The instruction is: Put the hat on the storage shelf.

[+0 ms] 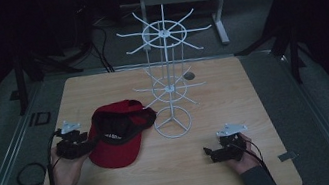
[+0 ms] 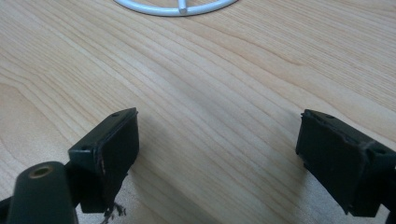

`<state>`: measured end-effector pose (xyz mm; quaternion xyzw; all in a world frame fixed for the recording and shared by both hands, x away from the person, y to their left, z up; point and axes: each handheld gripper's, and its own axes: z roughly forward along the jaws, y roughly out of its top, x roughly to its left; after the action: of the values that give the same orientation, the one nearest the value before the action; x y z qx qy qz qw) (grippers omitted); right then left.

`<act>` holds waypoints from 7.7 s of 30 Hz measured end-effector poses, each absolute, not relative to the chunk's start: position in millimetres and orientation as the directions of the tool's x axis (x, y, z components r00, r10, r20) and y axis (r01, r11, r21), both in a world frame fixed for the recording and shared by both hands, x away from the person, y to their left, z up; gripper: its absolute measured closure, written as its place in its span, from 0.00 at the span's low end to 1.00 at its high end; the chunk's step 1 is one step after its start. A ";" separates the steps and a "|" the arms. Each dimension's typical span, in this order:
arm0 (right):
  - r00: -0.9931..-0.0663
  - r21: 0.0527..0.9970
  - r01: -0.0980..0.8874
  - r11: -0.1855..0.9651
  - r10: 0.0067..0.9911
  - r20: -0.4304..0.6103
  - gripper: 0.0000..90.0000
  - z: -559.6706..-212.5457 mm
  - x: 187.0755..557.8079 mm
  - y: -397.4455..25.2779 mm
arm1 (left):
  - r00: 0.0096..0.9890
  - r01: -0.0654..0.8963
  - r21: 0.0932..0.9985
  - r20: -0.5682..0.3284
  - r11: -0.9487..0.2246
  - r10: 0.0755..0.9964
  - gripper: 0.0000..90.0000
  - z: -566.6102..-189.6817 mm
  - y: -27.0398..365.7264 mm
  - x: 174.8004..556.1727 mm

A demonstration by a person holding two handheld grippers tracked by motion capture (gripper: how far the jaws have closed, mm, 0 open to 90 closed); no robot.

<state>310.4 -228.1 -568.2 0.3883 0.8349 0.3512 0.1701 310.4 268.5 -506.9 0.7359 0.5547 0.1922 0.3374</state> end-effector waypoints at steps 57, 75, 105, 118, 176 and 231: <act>-0.641 0.719 0.527 0.452 0.767 -0.012 0.15 -568.4 310.5 -228.2 | 0.498 0.652 0.739 -0.246 -0.171 0.832 0.95 -526.6 217.3 294.5; -0.641 0.719 0.527 0.452 0.767 -0.012 0.15 -568.4 310.5 -228.2 | 0.393 0.535 0.843 -0.189 -0.056 0.900 0.95 -508.9 233.4 286.9; -0.642 0.720 0.526 0.453 0.767 -0.013 0.15 -568.4 310.6 -228.2 | 0.320 0.406 0.913 -0.120 -0.022 0.940 0.95 -464.6 244.7 292.2; -0.640 0.720 0.529 0.449 0.768 -0.010 0.15 -568.3 310.5 -228.0 | 0.310 0.362 0.932 -0.106 -0.014 0.945 0.95 -451.0 242.1 298.0; -0.641 0.720 0.527 0.452 0.767 -0.012 0.15 -568.2 310.7 -228.1 | 0.328 0.151 0.986 -0.116 0.069 0.938 0.95 -383.7 233.0 296.8; -0.641 0.720 0.528 0.451 0.768 -0.011 0.15 -568.2 310.6 -228.1 | 0.403 0.030 0.973 -0.220 0.228 0.888 0.95 -363.6 237.1 286.4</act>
<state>310.6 -228.1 -568.2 0.3880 0.8346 0.3519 0.1702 286.4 237.1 -363.6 0.5267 0.4358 0.3296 0.6512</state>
